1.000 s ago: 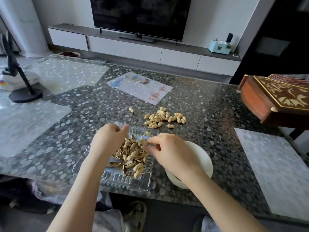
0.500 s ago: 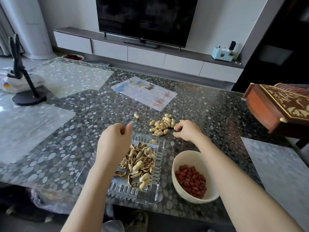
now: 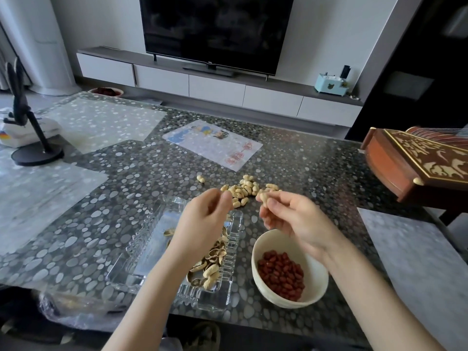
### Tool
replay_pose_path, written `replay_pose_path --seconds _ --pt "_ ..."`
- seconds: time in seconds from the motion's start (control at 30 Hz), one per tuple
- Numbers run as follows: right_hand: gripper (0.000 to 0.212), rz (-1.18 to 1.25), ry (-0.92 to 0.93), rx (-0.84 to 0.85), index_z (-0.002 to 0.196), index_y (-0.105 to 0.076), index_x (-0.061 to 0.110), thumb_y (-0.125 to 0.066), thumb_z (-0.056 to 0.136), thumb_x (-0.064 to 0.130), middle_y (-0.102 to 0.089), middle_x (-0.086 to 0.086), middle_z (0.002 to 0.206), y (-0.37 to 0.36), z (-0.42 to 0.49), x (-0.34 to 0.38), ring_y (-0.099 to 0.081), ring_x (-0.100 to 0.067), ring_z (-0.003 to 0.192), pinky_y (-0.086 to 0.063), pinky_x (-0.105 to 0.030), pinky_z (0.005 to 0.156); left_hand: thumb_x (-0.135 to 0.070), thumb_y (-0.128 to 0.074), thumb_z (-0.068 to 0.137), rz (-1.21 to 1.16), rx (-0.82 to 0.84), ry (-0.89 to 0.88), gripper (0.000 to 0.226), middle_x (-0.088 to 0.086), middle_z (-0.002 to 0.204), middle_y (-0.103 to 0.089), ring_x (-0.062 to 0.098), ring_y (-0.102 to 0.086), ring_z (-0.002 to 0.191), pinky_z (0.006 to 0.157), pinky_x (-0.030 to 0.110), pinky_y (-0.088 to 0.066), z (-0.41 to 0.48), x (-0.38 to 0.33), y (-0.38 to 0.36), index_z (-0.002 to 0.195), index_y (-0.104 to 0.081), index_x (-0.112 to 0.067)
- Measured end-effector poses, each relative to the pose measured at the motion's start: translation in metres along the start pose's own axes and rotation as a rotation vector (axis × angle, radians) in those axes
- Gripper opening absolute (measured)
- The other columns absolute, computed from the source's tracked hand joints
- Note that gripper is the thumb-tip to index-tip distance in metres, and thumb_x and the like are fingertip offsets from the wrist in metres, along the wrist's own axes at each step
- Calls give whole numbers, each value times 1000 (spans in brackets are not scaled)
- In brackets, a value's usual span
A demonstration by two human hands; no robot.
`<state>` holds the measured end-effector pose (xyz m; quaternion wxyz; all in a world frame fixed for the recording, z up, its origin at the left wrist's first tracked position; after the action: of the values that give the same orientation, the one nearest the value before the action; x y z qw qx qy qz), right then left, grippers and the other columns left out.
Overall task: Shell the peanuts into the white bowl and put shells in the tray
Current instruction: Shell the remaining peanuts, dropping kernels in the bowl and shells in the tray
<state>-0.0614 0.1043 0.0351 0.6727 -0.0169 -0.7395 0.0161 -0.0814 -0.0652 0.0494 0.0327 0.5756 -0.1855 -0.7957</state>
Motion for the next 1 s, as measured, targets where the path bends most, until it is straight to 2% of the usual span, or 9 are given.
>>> replay_pose_path --seconds 0.1,0.23,0.33,0.43,0.5,0.63,0.8,0.97,1.0 --pt "25 80 47 -16 97 -64 6 -63 77 21 -67 -4 72 -6 -35 6 -61 -14 69 -51 -23 64 -46 -40 93 -110 87 -52 41 -1 62 -46 11 -41 58 57 29 -32 -9 -13 -16 76 -57 -13" --pt "24 -27 150 -42 92 -63 5 -62 79 26 -66 -5 69 -6 -60 11 -58 -14 64 -50 -24 63 -54 -41 85 -128 192 -81 41 -14 58 -40 3 -34 55 54 18 -29 -18 -26 -36 70 -49 -16" --pt "22 -133 212 -62 89 -64 8 -60 84 29 -67 -3 69 -1 -70 12 -60 -14 66 -49 -27 67 -43 -46 90 -190 258 -134 32 -18 57 -49 -2 -41 55 55 12 -32 -25 -40 -50 73 -52 -17" --pt "18 -215 272 -89 89 -63 8 -58 88 26 -68 -2 70 4 -74 14 -62 -12 67 -50 -24 65 -16 -44 96 -266 314 -109 26 -20 51 -54 -6 -52 51 53 5 -37 -28 -49 -61 71 -47 -9" --pt "18 -255 300 -108 89 -63 9 -57 88 26 -68 0 69 7 -76 16 -62 -9 66 -50 -22 65 -20 -42 96 -266 325 -98 28 -21 50 -53 -7 -52 51 54 5 -37 -29 -52 -67 71 -45 -8" --pt "22 -427 364 -197 84 -60 18 -54 86 38 -67 7 68 11 -79 19 -63 -3 65 -48 -17 63 -47 -40 86 -174 293 -128 36 -15 60 -43 -1 -38 58 58 17 -34 -25 -42 -73 70 -45 -15" --pt "28 -561 415 -193 78 -53 21 -45 92 45 -57 9 64 12 -82 17 -55 -7 61 -46 -32 58 -44 -47 92 -369 320 -63 36 -13 60 -36 4 -34 59 57 20 -31 -23 -38 -82 60 -44 -26" --pt "27 -424 407 -180 75 -51 23 -37 98 27 -56 22 60 5 -84 20 -53 4 58 -39 -10 56 -45 -41 93 -387 270 -59 41 11 68 -45 18 -45 67 67 45 -44 -31 -39 -95 76 -51 -9" --pt "28 -409 420 -199 76 -53 22 -36 98 25 -56 23 61 5 -86 20 -53 5 59 -39 -8 57 -44 -39 94 -372 235 -72 43 13 69 -46 19 -45 67 66 45 -44 -33 -41 -96 78 -50 -5"
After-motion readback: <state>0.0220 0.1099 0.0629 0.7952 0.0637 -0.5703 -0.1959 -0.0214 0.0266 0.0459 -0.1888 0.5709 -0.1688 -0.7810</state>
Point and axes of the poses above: each hand's wrist, its own z-axis towards the middle knuckle, its own y-axis out of the back of the hand, x = y × z, the point moved 6 cm from there along z, towards the middle knuckle
